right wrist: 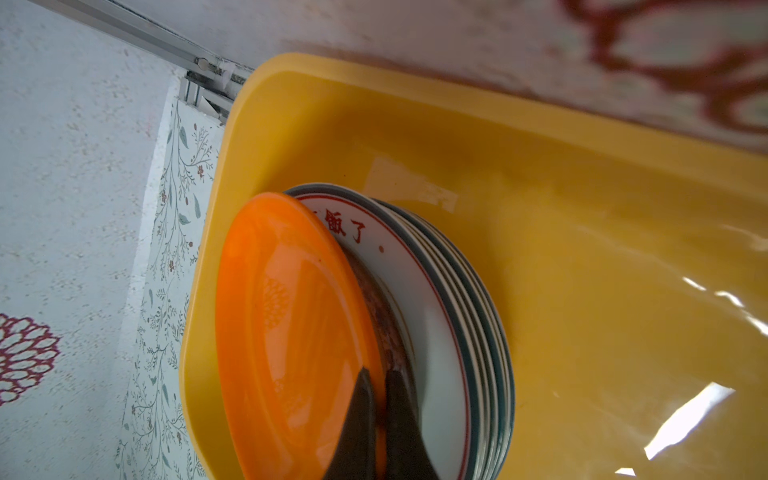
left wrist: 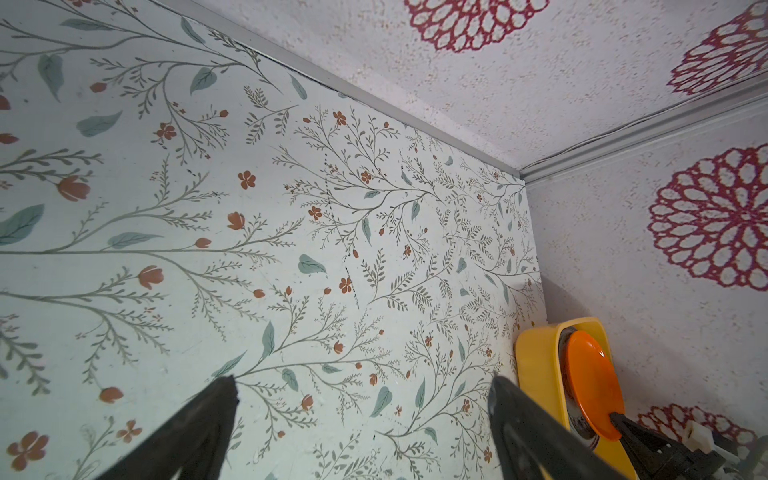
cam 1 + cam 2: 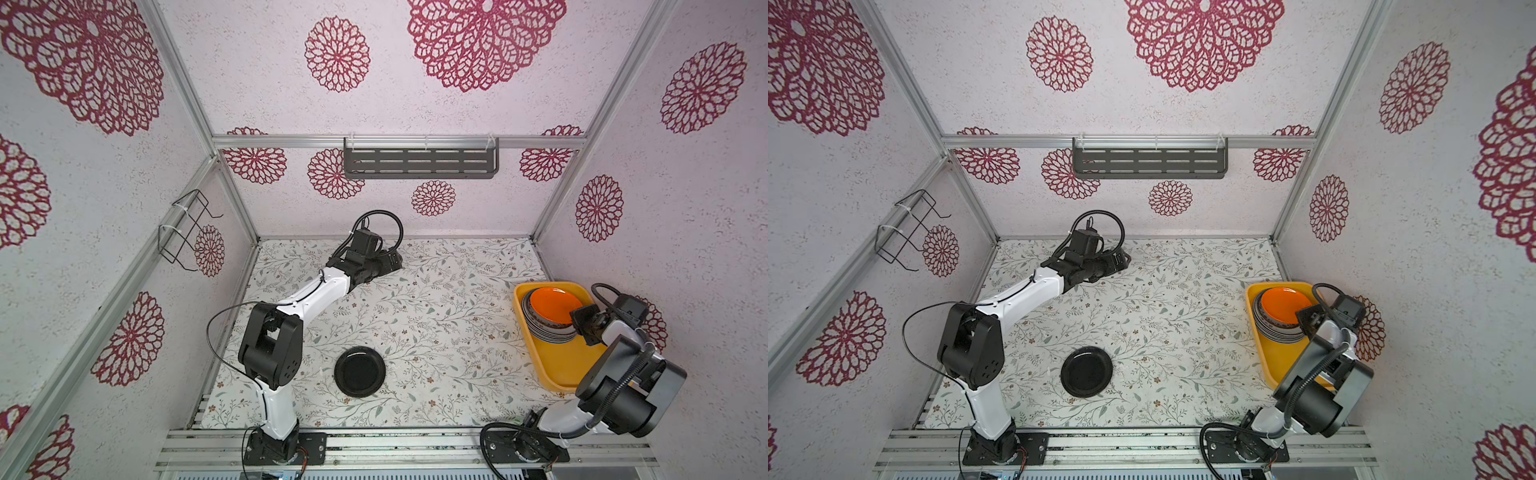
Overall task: Place the plates into the plastic bin on the countertop
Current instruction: 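Lower the orange plate onto the stack in the bin with the right gripper, then open the right gripper and withdraw it while the left gripper moves to the black plate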
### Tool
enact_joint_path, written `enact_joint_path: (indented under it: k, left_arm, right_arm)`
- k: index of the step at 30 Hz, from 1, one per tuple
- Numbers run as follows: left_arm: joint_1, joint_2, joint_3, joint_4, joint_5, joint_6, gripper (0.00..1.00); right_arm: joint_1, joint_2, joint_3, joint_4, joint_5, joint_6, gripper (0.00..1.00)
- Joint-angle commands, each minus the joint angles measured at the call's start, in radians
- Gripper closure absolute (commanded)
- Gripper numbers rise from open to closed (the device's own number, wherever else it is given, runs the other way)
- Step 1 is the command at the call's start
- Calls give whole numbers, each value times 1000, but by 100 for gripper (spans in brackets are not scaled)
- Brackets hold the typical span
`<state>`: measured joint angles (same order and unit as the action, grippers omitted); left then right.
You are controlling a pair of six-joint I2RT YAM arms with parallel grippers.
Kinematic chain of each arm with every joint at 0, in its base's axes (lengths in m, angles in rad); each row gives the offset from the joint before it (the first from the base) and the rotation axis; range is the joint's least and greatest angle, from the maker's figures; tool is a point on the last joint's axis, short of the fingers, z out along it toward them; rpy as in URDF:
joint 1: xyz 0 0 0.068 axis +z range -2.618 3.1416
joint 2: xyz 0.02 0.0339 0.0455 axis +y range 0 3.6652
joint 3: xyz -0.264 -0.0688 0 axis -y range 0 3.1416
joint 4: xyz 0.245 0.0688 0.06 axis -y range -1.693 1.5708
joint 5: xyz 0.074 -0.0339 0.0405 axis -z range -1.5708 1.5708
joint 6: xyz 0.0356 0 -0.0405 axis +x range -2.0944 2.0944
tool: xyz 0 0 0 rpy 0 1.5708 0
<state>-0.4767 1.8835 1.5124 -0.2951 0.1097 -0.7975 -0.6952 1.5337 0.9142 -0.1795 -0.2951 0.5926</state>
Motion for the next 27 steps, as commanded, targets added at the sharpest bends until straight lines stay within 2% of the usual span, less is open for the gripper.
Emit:
enact_joint_path:
  k: [1, 5, 9, 17, 20, 23, 27]
  left_arm:
    - [-11, 6, 17, 27, -24, -5, 3]
    - [-10, 6, 17, 23, -26, -5, 3]
    - [-10, 1, 13, 12, -28, 1, 3]
    - [-2, -35, -23, -5, -26, 23, 3]
    - [10, -58, -51, -9, -14, 30, 3]
    - [28, -98, -98, -7, 0, 37, 3]
    - [59, -169, -185, -8, 18, 44, 3]
  right_arm:
    - [-4, 9, 29, 17, -23, -25, 100]
    - [-3, 11, 28, 2, -23, -33, 99]
    - [-2, -10, 30, -20, -22, -37, 81]
    - [1, -100, 46, -105, 16, -56, 60]
    - [5, -140, 45, -143, 52, -55, 49]
    - [30, -182, 57, -196, 98, -68, 39]
    - [79, -242, 62, -248, 131, -64, 32]
